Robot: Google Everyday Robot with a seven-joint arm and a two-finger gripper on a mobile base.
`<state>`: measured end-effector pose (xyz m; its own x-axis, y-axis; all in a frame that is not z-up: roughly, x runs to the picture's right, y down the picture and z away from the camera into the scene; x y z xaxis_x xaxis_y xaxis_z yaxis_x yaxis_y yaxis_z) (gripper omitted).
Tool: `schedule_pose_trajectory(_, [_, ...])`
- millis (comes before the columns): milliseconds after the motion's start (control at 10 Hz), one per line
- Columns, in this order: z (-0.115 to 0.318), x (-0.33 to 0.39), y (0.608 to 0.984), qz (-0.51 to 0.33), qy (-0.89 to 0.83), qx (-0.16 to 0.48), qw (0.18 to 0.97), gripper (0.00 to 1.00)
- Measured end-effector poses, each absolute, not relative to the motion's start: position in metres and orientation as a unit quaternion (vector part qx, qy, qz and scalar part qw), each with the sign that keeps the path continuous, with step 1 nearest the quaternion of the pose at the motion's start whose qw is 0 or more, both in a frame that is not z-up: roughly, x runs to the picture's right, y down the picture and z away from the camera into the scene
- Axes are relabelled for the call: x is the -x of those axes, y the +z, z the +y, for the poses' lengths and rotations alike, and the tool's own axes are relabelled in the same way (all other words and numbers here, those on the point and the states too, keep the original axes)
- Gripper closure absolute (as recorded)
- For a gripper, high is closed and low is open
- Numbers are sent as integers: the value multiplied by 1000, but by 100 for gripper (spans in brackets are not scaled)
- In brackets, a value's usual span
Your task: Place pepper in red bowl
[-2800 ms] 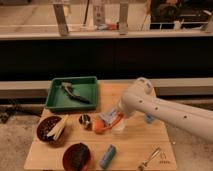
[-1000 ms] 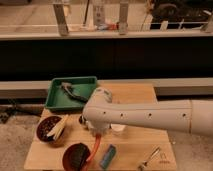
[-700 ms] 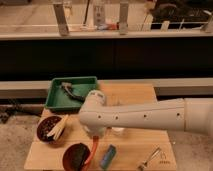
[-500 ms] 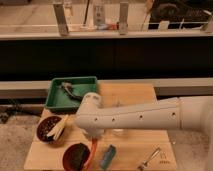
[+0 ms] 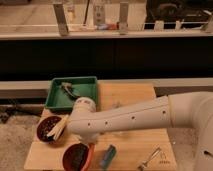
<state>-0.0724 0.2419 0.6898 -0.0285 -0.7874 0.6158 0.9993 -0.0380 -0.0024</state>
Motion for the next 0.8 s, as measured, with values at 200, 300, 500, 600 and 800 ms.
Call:
schedule_pose_trajectory(200, [230, 76, 697, -225, -661, 244, 673, 100])
schedule_pose_trajectory(300, [226, 78, 699, -226, -652, 248, 679, 97])
schedule_pose_trajectory(500, [216, 80, 702, -231, -625, 255, 701, 77])
schedule_pose_trajectory(600, [214, 81, 703, -234, -619, 256, 705, 67])
schedule_pose_trajectory(800, [210, 81, 705, -238, -611, 260, 709, 48])
